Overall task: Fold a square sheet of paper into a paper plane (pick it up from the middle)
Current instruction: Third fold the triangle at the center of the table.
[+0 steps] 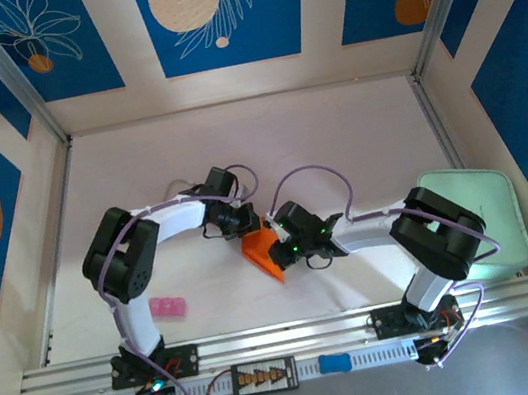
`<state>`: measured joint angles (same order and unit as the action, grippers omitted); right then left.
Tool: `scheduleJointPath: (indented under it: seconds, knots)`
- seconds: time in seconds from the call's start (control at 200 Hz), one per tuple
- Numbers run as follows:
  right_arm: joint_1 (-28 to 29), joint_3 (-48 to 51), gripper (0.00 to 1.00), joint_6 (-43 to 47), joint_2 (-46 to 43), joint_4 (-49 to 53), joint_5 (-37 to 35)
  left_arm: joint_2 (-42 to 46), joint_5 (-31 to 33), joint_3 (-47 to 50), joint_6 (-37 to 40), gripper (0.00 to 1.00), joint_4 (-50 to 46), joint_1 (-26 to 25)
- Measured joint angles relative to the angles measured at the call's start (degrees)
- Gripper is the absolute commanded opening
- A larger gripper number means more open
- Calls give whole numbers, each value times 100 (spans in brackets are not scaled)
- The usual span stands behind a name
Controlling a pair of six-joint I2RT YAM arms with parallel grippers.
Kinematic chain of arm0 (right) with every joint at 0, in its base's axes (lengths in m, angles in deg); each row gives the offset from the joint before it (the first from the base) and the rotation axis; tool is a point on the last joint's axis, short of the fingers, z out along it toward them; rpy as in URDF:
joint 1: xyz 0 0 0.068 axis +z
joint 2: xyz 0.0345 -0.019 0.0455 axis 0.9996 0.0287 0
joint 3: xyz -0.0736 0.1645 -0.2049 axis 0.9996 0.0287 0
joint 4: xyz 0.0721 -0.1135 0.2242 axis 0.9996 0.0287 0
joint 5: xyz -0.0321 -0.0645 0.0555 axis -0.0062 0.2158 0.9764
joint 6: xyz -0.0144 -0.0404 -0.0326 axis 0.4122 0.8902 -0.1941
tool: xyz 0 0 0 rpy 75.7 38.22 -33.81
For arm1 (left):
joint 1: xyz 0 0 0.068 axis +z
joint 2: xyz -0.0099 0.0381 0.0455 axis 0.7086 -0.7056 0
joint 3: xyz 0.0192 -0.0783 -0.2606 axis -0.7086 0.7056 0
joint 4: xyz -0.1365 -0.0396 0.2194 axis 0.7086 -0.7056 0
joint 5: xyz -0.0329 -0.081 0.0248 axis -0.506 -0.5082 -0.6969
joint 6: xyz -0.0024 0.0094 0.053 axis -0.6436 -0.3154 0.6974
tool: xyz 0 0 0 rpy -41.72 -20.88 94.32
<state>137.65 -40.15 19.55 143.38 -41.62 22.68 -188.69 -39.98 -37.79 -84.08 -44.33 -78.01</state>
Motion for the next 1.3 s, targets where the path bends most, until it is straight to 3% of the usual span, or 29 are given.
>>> scheduleJointPath:
  seconds: [0.345, 0.54, 0.75, 1.025, 1.3]
  knots:
    - [9, 48, 0, -37, 0, -101, 7, 848, 485, 214, -197, 19, -37, 15]
    - [9, 57, 0, -44, 0, -127, 7, 1611, 527, 892, -527, 12, 109, 50]
    - [20, 81, 0, -83, -2, -170, 0, 2448, 35, 1982, -1049, 6, 916, -13]
    - [31, 81, 0, -83, -2, -173, -4, 2319, -409, 2927, -1923, 4, 2369, -586]
    - [57, 81, 0, -109, -2, -173, -48, 2107, -417, 2949, -2085, 6, 2787, -654]
